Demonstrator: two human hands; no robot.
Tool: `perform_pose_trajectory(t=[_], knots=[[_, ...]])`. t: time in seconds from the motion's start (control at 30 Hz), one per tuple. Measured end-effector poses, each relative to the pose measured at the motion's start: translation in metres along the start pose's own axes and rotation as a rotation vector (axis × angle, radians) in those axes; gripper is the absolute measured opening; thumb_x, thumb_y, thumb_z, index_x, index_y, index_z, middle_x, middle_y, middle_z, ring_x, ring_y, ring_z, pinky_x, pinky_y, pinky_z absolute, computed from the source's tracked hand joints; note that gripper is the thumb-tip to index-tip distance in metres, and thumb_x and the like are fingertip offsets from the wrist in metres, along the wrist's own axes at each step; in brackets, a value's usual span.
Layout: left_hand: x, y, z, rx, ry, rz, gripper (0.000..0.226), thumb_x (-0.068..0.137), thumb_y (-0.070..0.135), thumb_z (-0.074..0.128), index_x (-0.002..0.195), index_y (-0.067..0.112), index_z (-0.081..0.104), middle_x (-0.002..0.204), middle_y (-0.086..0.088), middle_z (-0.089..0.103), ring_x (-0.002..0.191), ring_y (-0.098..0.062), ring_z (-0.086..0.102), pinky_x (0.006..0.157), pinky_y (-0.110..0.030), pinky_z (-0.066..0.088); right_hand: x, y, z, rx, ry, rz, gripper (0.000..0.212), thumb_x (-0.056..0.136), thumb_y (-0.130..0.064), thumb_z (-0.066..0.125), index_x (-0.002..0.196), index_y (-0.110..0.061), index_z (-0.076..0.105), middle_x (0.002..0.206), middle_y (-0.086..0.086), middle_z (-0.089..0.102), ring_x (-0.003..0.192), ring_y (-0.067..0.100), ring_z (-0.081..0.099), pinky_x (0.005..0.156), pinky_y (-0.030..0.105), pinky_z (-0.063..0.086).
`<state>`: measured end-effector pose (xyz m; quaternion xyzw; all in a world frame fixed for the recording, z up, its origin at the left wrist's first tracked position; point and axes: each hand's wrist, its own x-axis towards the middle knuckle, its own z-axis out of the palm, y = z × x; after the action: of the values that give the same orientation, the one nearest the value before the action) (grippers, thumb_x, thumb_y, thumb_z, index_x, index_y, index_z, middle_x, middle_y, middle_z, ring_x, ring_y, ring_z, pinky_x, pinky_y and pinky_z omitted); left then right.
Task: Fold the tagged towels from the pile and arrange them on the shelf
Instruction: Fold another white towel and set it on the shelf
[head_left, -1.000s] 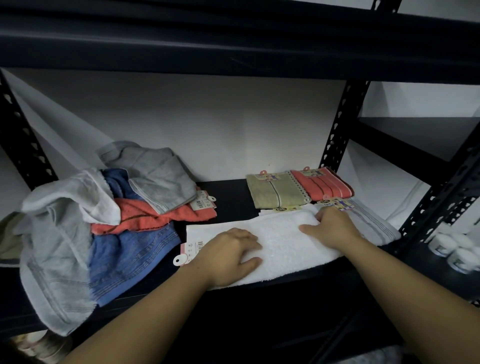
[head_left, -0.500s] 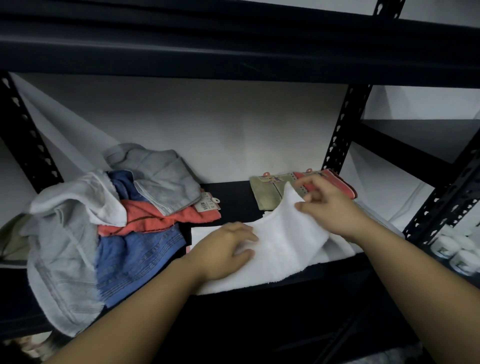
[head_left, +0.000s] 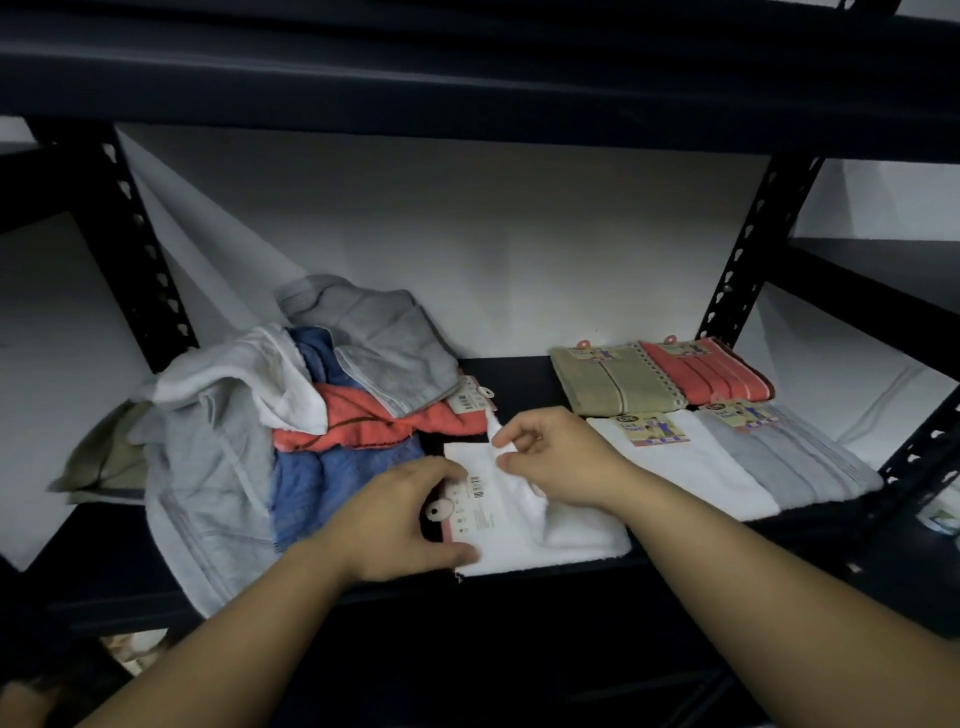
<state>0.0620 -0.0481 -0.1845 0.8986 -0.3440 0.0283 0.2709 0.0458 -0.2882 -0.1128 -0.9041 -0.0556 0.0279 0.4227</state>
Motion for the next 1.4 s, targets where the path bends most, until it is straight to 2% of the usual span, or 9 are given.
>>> perform_pose_trajectory(t=[0.13, 0.33, 0.5, 0.67, 0.8, 0.9, 0.97, 1.23, 1.4], knots=[[-0.004, -0.002, 0.000, -0.119, 0.009, -0.075, 0.104, 0.060, 0.074, 0.083, 0.146, 0.036, 0.038, 0.137, 0.026, 0.051, 0.126, 0.008, 0.049, 0.105, -0.019, 0.044, 0.002, -0.007, 0.020, -0.085, -0.002, 0.003, 0.020, 0.088, -0.023, 0.080, 0.107, -0.025, 0.077, 0.087, -0.005, 0.066, 0.066, -0.002, 0.058, 0.071, 0.015, 0.048], [-0.004, -0.005, -0.001, -0.281, -0.016, -0.096, 0.119, 0.059, 0.057, 0.090, 0.156, 0.034, 0.025, 0.142, 0.022, 0.048, 0.133, 0.007, 0.045, 0.109, -0.019, 0.041, -0.005, -0.015, 0.035, -0.088, -0.027, 0.035, 0.028, 0.089, -0.023, 0.080, 0.116, -0.021, 0.074, 0.103, 0.002, 0.071, 0.090, 0.010, 0.068, 0.080, 0.018, 0.051], [-0.001, -0.013, -0.003, -0.388, 0.046, -0.084, 0.074, 0.080, 0.026, 0.070, 0.149, 0.020, 0.045, 0.136, 0.009, 0.053, 0.126, -0.002, 0.056, 0.109, -0.030, 0.046, -0.006, -0.010, 0.049, 0.088, -0.054, 0.091, 0.034, 0.088, -0.012, 0.081, 0.120, -0.019, 0.072, 0.102, 0.004, 0.069, 0.083, 0.021, 0.074, 0.076, 0.026, 0.062], [0.003, -0.016, 0.003, -0.297, 0.141, -0.070, 0.040, 0.096, 0.024, 0.068, 0.135, 0.019, 0.064, 0.131, 0.008, 0.053, 0.120, 0.009, 0.050, 0.107, -0.010, 0.036, -0.008, -0.002, 0.045, 0.272, 0.024, 0.066, 0.033, 0.089, -0.004, 0.077, 0.117, -0.019, 0.070, 0.102, 0.008, 0.073, 0.092, 0.027, 0.073, 0.078, 0.036, 0.064], [0.003, -0.019, 0.010, -0.200, 0.132, -0.045, 0.049, 0.091, 0.039, 0.074, 0.135, 0.021, 0.065, 0.138, 0.015, 0.045, 0.117, 0.009, 0.046, 0.101, 0.003, 0.025, -0.011, 0.023, 0.034, -0.183, 0.217, -0.051, 0.027, 0.089, -0.032, 0.079, 0.115, -0.032, 0.073, 0.119, -0.013, 0.070, 0.115, 0.004, 0.061, 0.105, 0.031, 0.048], [0.002, -0.019, 0.011, -0.141, 0.124, -0.030, 0.050, 0.092, 0.039, 0.070, 0.138, 0.021, 0.061, 0.148, 0.015, 0.042, 0.128, 0.002, 0.047, 0.107, -0.006, 0.029, -0.016, 0.035, 0.036, -0.481, 0.073, 0.077, 0.068, 0.092, -0.066, 0.061, 0.152, -0.039, 0.046, 0.167, -0.002, 0.031, 0.155, 0.017, 0.020, 0.126, 0.032, 0.018], [0.002, -0.018, 0.010, -0.144, 0.140, -0.016, 0.045, 0.094, 0.036, 0.067, 0.136, 0.019, 0.063, 0.145, 0.012, 0.050, 0.130, -0.001, 0.049, 0.111, -0.015, 0.036, -0.017, 0.040, 0.041, -0.556, -0.010, 0.157, 0.081, 0.093, -0.078, 0.043, 0.162, -0.040, 0.024, 0.174, 0.000, 0.006, 0.160, 0.017, -0.001, 0.128, 0.035, 0.007], [0.004, -0.019, 0.006, -0.394, 0.278, -0.105, 0.028, 0.096, 0.004, 0.055, 0.116, 0.021, 0.066, 0.112, 0.010, 0.068, 0.104, -0.003, 0.066, 0.093, -0.025, 0.052, -0.003, 0.006, 0.048, -0.588, 0.039, 0.000, 0.079, 0.097, -0.072, 0.044, 0.163, -0.033, 0.026, 0.173, 0.002, 0.015, 0.160, 0.020, 0.007, 0.129, 0.039, 0.010], [0.003, -0.022, 0.004, -0.504, 0.300, -0.147, 0.023, 0.100, 0.008, 0.055, 0.106, 0.026, 0.067, 0.105, 0.011, 0.071, 0.102, -0.008, 0.068, 0.090, -0.028, 0.054, -0.002, 0.008, 0.076, -0.679, -0.150, -0.012, 0.083, 0.095, -0.079, 0.028, 0.165, -0.035, 0.014, 0.175, -0.002, 0.001, 0.160, 0.014, -0.004, 0.130, 0.045, -0.002]])
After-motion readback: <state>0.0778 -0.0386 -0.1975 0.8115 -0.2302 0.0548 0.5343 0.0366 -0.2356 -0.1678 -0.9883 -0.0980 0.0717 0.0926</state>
